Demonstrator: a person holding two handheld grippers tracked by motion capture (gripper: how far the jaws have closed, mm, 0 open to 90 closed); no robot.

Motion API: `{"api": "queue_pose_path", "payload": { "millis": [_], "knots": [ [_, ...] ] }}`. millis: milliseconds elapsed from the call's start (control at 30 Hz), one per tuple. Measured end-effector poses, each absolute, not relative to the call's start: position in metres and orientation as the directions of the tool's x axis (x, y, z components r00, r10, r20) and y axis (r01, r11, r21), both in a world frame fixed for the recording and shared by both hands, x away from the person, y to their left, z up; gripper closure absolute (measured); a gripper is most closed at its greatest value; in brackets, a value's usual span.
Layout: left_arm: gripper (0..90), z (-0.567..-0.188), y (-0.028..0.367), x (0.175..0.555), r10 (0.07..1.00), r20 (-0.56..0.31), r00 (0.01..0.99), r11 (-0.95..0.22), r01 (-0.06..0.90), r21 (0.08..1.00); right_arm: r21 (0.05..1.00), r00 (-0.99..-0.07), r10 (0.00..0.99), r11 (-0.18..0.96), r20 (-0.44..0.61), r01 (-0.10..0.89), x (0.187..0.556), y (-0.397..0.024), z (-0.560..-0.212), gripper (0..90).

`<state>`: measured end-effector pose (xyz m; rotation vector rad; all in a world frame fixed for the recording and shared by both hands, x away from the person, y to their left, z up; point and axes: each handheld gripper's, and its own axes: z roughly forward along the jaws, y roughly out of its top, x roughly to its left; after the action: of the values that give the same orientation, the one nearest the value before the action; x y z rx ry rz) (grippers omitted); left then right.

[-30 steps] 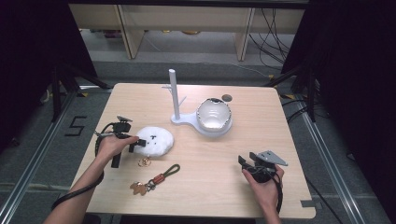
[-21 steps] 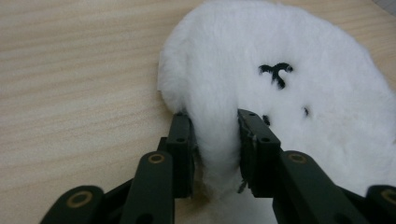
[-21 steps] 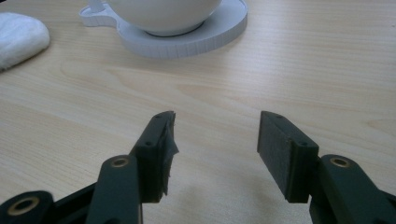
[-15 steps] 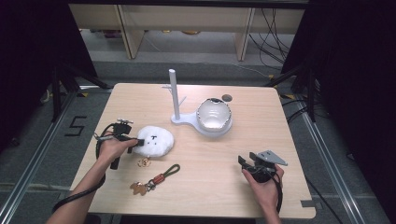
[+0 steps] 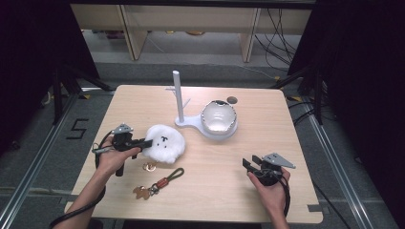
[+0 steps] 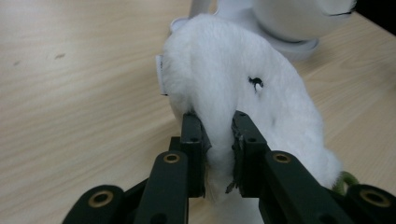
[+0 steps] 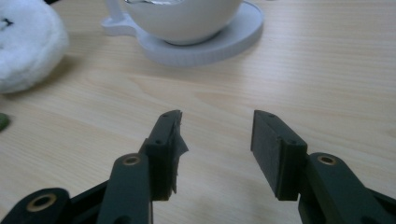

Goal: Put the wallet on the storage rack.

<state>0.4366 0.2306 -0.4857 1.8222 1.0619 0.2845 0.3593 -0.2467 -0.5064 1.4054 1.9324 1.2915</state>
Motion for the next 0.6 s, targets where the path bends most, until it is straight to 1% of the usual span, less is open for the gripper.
{"api": "queue_pose_path", "payload": {
  "millis": [133,167,233,267,300,333,367,400,467,500,533,600],
  "knots": [
    [76.7,-0.481,0.223,0.425,0.738,-0.247,0.628,-0.121,0.483,0.867,0.856,-0.451,0.862,0.041,0.230,0.515,0.363,-0.243,-0.494,53.9],
    [76.7,-0.480,0.221,0.423,0.728,-0.240,0.642,-0.119,0.464,0.878,0.824,-0.429,0.857,0.009,0.285,0.566,0.361,-0.238,-0.488,53.9],
    [76.7,-0.474,0.217,0.419,0.720,-0.221,0.658,-0.114,0.427,0.897,0.849,-0.500,0.825,0.047,0.265,0.527,0.369,-0.236,-0.483,53.6],
    [76.7,-0.472,0.216,0.418,0.710,-0.222,0.668,-0.104,0.412,0.905,0.847,-0.527,0.802,0.050,0.282,0.529,0.372,-0.233,-0.476,53.2],
    [76.7,-0.470,0.214,0.416,0.705,-0.226,0.672,-0.090,0.401,0.912,0.828,-0.515,0.796,0.031,0.318,0.559,0.372,-0.228,-0.472,52.9],
    [76.7,-0.467,0.212,0.415,0.701,-0.220,0.678,-0.087,0.388,0.918,0.842,-0.557,0.778,0.067,0.292,0.535,0.377,-0.227,-0.467,52.6],
    [76.7,-0.464,0.209,0.414,0.692,-0.214,0.689,-0.084,0.371,0.925,0.834,-0.564,0.765,0.063,0.313,0.548,0.379,-0.222,-0.461,51.9],
    [76.7,-0.463,0.206,0.414,0.686,-0.214,0.695,-0.074,0.360,0.930,0.835,-0.596,0.744,0.096,0.301,0.541,0.385,-0.219,-0.454,51.1],
    [76.7,-0.459,0.202,0.413,0.678,-0.209,0.705,-0.073,0.347,0.935,0.827,-0.612,0.732,0.120,0.300,0.549,0.391,-0.213,-0.445,49.2],
    [76.7,-0.458,0.199,0.412,0.672,-0.213,0.709,-0.064,0.342,0.937,0.814,-0.616,0.715,0.114,0.331,0.570,0.394,-0.208,-0.440,48.6],
    [76.7,-0.457,0.196,0.412,0.665,-0.219,0.714,-0.056,0.340,0.939,0.820,-0.640,0.703,0.142,0.311,0.554,0.399,-0.205,-0.437,47.8],
    [76.7,-0.455,0.191,0.413,0.654,-0.223,0.723,-0.048,0.334,0.941,0.800,-0.648,0.693,0.172,0.317,0.575,0.405,-0.197,-0.429,46.4]
  ]
}}
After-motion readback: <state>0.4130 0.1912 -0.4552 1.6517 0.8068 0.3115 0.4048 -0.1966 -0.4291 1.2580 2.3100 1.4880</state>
